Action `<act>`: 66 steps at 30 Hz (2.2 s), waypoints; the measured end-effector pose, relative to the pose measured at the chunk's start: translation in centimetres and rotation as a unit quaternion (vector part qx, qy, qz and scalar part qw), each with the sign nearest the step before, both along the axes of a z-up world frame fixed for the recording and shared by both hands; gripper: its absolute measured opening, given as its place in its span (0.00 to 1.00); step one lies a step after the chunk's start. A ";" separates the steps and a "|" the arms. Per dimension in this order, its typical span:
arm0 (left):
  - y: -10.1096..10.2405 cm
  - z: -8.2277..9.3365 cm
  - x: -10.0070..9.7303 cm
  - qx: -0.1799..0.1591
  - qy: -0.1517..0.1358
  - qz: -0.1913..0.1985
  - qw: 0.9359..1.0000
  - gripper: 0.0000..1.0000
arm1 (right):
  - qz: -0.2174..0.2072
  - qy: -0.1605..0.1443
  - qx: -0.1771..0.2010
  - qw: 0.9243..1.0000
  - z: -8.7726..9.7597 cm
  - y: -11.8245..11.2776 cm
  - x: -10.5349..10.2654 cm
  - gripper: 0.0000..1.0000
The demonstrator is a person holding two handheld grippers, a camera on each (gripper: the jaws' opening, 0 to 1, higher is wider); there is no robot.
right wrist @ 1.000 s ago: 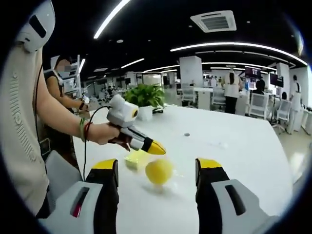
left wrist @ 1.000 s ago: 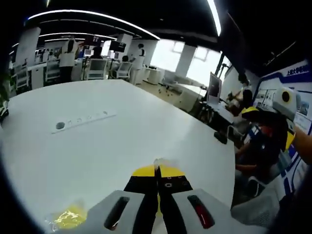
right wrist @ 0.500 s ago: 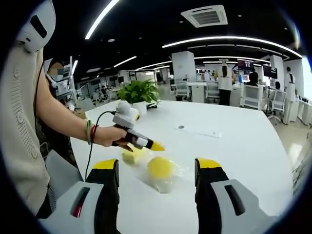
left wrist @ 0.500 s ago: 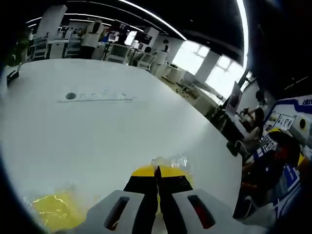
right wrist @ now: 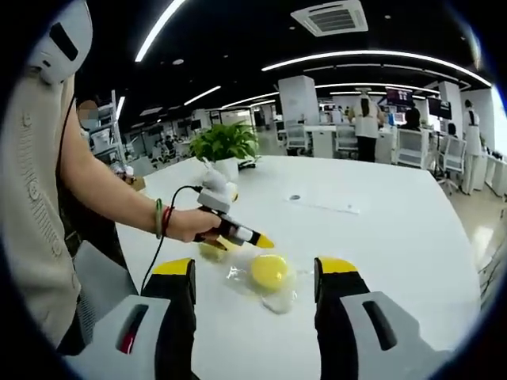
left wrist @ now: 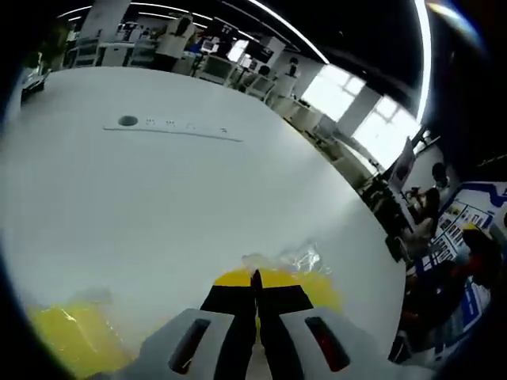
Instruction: Compare the silicone blocks by pressing each to a similar depth, holding the contact briefly, and releasing to observe deformation and rebound differences across the visible hardness samples.
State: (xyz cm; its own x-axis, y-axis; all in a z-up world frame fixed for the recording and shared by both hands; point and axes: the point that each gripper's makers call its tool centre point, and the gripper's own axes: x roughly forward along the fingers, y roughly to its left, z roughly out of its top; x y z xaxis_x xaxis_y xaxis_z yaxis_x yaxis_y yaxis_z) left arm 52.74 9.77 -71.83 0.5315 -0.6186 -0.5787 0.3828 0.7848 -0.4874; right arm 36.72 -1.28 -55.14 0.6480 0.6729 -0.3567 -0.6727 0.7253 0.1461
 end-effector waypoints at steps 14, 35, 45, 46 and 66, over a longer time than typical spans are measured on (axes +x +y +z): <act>0.5 -1.6 0.5 -0.002 0.018 0.007 1.000 0.00 | 0.002 0.010 -0.003 1.000 -0.9 0.0 0.3 0.54; 5.2 1.2 2.4 0.055 -0.051 0.021 0.997 0.18 | 0.017 0.027 -0.007 0.999 -1.5 1.2 -1.3 0.53; 6.7 6.1 1.5 0.055 -0.101 0.002 0.993 0.27 | 0.031 0.009 -0.001 0.999 0.2 2.9 -1.6 0.55; 7.0 6.8 1.3 0.061 -0.110 -0.007 0.992 0.27 | 0.033 0.007 0.001 0.999 0.4 3.1 -1.6 0.55; 11.1 12.5 -5.6 0.059 -0.150 -0.043 0.986 0.49 | 0.033 -0.011 0.008 0.999 2.4 6.5 -2.5 0.57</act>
